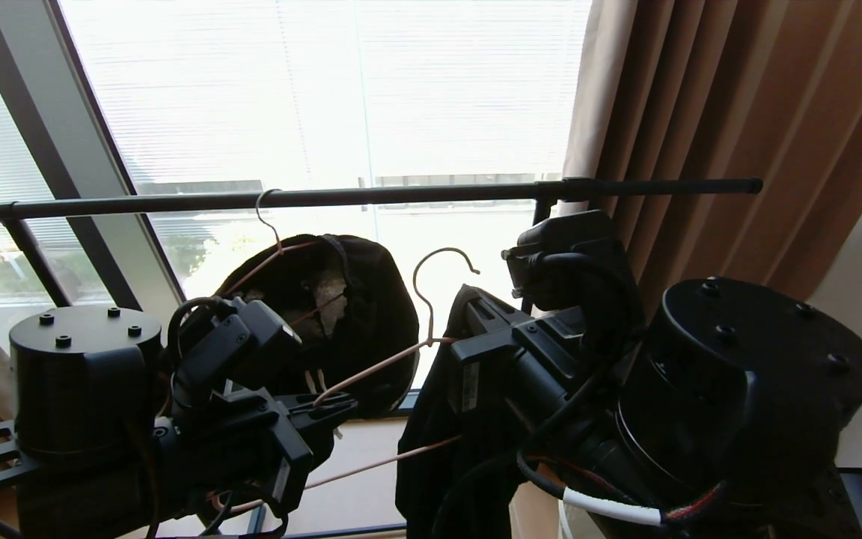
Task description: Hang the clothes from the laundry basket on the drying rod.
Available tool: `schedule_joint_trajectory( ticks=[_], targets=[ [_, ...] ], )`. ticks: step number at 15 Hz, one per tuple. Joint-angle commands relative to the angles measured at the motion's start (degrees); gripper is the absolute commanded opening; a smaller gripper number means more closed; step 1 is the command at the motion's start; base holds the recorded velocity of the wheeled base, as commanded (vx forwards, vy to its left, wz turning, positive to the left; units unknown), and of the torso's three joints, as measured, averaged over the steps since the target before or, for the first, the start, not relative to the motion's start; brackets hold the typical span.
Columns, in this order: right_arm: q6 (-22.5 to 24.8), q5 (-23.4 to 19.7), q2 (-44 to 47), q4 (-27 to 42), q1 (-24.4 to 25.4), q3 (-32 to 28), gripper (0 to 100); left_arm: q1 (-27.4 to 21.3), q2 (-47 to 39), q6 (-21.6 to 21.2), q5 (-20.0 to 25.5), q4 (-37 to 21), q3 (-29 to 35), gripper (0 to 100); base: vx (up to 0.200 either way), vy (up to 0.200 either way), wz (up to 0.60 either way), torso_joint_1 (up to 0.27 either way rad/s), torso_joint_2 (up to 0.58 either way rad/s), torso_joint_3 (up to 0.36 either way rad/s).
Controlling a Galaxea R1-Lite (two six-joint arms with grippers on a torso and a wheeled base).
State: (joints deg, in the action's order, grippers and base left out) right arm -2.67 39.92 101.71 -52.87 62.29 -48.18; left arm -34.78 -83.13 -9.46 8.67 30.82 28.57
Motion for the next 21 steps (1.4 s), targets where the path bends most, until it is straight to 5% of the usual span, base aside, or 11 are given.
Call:
schedule_joint_trajectory(
  ticks=[1, 13, 14, 21],
  targets=[
    [0.03, 0.07, 1.04, -0.04, 0.2, -1.04, 0, -0.02, -0.02, 0.23, 0.21, 0.03, -0.01, 0, 0.0, 0.0, 0.0, 0.0, 0.0, 0.0],
    [1.7, 0.24, 0.42, 0.05, -0.07, -2.1, 0, -0.11, -0.63, 7.61, 0.47, 12.6, -5.81, 0, 0.0, 0.0, 0.0, 0.0, 0.0, 0.0],
    [1.7, 0.33, -0.28, 0.05, -0.07, -2.1, 100, -0.2, -0.63, 7.61, 0.47, 13.39, -6.25, 0, 0.0, 0.0, 0.0, 0.0, 0.0, 0.0],
    [3.02, 0.33, -2.65, 0.58, -2.53, -1.57, 100, -0.64, -0.54, 7.7, 0.65, 17.79, -8.27, 0, 0.0, 0.0, 0.0, 0.0, 0.0, 0.0]
  ],
)
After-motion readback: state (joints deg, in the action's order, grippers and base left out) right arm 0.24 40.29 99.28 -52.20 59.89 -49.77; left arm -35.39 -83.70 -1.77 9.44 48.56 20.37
